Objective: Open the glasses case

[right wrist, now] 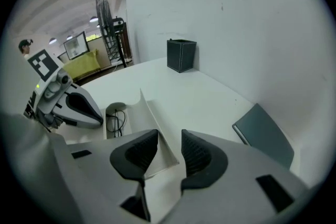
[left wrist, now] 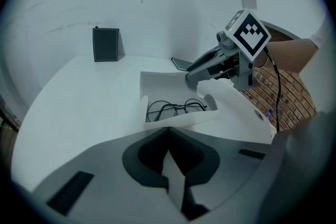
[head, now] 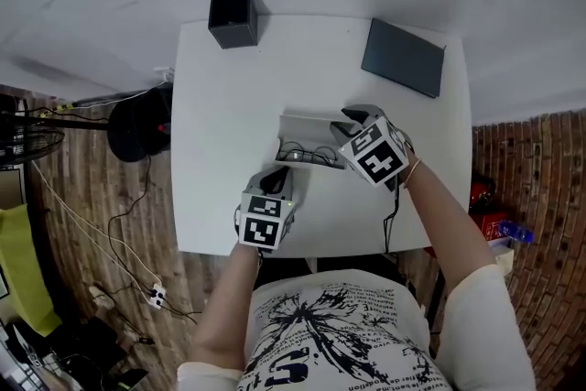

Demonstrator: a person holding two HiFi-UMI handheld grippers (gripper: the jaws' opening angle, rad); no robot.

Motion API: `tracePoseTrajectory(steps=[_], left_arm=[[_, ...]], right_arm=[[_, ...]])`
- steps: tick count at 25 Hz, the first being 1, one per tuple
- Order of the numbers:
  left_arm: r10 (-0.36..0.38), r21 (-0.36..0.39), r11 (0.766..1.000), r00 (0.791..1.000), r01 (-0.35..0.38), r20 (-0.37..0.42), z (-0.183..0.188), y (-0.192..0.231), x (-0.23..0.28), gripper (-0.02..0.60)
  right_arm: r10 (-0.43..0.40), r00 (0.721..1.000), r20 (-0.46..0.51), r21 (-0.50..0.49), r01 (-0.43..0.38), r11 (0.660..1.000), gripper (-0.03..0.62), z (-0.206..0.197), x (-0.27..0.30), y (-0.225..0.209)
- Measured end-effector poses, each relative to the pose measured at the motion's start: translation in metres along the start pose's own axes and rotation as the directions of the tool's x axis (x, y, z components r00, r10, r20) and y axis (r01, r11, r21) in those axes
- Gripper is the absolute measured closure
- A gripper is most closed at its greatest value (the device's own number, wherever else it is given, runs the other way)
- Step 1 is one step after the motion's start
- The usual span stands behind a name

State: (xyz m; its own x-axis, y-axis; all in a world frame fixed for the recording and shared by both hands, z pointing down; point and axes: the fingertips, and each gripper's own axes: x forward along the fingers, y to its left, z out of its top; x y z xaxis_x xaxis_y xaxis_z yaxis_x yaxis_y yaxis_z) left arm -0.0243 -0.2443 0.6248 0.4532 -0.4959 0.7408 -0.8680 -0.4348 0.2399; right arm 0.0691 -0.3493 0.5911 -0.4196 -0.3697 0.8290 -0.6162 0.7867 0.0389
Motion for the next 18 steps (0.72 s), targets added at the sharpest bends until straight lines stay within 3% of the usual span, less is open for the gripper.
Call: tracePoseTrajectory(steps=[6,11,18], left_arm=[[0.004,0.021,1.0,0.999,-0.004,0.035,0.017,0.001,-0.015,0.568],[-0.01,0.094,0.996,0.993,-0.001,0.117,0.05,-0.005,-0.046,0.568],[-0.044,0.217,0.976,0.956,-0.021,0.291,0.114,-0.018,-0.112,0.568]], right_arm=[[-0.005,0.997,0.079,0.031,0.003,1.0,0.416,0.017,-0.027,0.001],[-0.079,0.984,0.16,0.083,0.067,0.994,0.472,0.036,-0.063,0.005],[-0.206,0.906,0.369,0.225,0.128,0.966,0.582,0.062,-0.135,0.011]])
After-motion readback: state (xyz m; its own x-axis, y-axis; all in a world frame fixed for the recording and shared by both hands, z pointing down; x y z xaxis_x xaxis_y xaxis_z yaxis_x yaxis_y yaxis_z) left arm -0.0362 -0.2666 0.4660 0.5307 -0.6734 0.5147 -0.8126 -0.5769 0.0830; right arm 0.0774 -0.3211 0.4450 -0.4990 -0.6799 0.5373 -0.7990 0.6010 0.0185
